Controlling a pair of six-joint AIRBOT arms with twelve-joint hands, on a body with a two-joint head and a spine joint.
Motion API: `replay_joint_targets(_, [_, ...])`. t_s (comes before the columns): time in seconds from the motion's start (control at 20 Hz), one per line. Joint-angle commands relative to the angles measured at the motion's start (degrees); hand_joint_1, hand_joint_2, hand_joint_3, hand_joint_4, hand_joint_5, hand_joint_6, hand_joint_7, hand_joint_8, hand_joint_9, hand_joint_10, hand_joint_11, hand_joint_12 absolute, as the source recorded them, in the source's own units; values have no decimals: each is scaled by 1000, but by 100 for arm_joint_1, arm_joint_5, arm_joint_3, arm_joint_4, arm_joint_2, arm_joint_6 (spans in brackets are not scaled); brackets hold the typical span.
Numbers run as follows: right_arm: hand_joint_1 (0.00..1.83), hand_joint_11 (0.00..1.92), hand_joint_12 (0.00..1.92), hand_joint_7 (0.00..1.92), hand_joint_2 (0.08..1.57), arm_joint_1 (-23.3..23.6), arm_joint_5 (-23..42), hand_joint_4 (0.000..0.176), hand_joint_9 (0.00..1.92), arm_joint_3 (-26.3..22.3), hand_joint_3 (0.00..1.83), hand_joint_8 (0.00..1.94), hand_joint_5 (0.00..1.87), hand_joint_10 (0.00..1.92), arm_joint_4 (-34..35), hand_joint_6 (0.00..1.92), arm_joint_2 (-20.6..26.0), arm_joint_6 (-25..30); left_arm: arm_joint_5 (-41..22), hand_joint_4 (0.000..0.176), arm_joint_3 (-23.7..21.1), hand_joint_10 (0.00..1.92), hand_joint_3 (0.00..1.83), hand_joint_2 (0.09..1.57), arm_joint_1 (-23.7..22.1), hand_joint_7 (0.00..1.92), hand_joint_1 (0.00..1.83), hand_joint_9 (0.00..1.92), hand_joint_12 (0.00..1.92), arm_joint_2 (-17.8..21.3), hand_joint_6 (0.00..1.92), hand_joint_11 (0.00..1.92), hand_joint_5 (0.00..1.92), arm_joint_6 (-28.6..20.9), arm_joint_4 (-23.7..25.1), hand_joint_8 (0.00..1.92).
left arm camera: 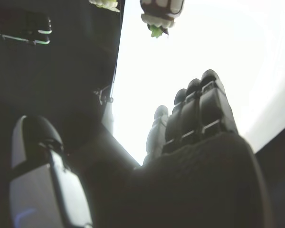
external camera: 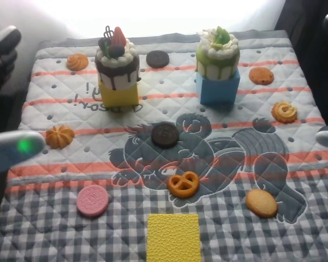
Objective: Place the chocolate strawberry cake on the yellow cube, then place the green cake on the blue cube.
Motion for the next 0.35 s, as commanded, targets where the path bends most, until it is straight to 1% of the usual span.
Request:
replay_joint_targets(0.0, [705,0,0,0,902,30,804,133,0,7,0,0,0,0,48,0,18,20,-798,176,54,0,6,816,-54,0,728,0,0,2,0,0,0,-166,11,0])
replay_joint_targets(0.05, [689,0,0,0,900,30,917,137,0,-18,0,0,0,0,6,0,18,19,-946,176,48,0,1,807,-55,0,716,0,0,6,0,0,0,-196,50,0])
replay_joint_targets(0.1, [673,0,0,0,941,31,1024,148,0,-32,15,0,0,0,-47,0,20,19,-1087,176,23,0,0,792,-55,0,669,0,0,14,0,0,0,-196,84,0])
replay_joint_targets(0.15, [656,0,0,0,936,31,1143,142,0,-49,11,0,0,0,-106,0,31,19,-1263,176,-15,1,0,786,-55,0,605,3,15,14,0,33,0,-196,135,0])
replay_joint_targets(0.2, [625,0,0,16,951,31,1264,123,1,-71,15,5,0,0,-176,0,41,19,-1415,176,-46,0,17,840,-56,0,562,0,14,3,0,25,0,-196,186,0])
replay_joint_targets(0.25, [618,0,0,6,976,31,1383,129,0,-106,21,1,0,0,-246,0,63,18,-1560,176,-75,0,26,865,-55,0,521,0,14,1,0,25,0,-196,233,0])
replay_joint_targets(0.3, [528,0,0,0,1021,31,1460,117,0,-131,33,0,0,0,-285,0,77,12,-1634,176,-88,0,18,926,-55,0,515,0,2,0,0,4,0,-196,271,0])
